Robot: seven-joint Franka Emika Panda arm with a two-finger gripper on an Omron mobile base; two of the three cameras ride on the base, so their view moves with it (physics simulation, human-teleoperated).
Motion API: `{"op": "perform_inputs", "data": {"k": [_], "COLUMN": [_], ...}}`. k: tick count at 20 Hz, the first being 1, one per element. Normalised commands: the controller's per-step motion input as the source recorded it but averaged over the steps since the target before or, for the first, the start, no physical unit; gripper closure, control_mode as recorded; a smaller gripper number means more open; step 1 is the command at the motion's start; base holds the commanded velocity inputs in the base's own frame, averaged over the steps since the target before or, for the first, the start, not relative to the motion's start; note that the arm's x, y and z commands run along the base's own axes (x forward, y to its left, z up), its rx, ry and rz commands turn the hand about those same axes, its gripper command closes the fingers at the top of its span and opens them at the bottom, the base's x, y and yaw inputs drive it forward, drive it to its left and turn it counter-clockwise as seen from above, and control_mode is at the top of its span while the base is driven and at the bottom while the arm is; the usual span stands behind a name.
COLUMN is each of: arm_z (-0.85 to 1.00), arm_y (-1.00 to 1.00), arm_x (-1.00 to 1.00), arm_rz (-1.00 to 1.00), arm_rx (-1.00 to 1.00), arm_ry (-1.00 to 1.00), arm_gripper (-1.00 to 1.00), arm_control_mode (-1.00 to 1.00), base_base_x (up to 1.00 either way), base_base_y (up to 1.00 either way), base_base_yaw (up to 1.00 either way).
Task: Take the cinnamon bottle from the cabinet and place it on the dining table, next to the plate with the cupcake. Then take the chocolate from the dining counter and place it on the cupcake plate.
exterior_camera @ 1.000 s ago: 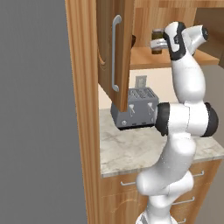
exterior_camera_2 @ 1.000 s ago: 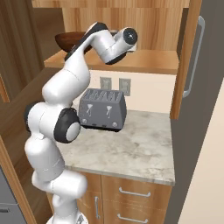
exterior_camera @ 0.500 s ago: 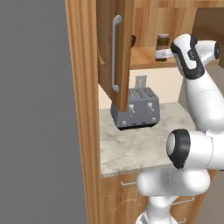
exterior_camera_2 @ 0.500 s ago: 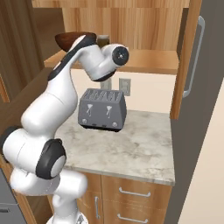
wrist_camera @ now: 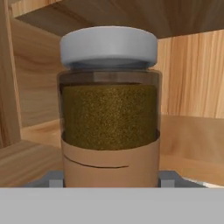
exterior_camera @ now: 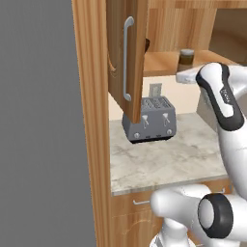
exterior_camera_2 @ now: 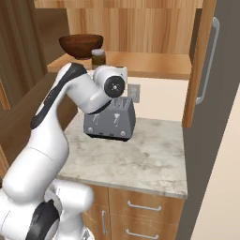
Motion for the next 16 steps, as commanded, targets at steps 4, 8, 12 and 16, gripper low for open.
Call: {"op": "perform_inputs", "data": {"k": [4, 8, 12, 16], "arm_z": [-0.34, -0.27, -0.18, -0.05], "arm_y": [0.25, 0.17, 0.15, 0.02], "arm_x": [-0.83, -0.67, -0.62, -0.26], "arm_rz": [0.0, 0.0, 0.0, 0.0], "arm_rx": [0.0, 0.0, 0.0, 0.0], "arm_ry": [-0.07, 0.0, 0.02, 0.06], "arm_gripper": [1.0, 1.0, 1.0, 1.0], "arm_control_mode": [-1.0, -1.0, -1.0, -1.0], "base_base_x": [0.0, 0.0, 0.0, 0.0], "base_base_y": [0.0, 0.0, 0.0, 0.0], "base_base_yaw": [0.0, 0.0, 0.0, 0.0]}}
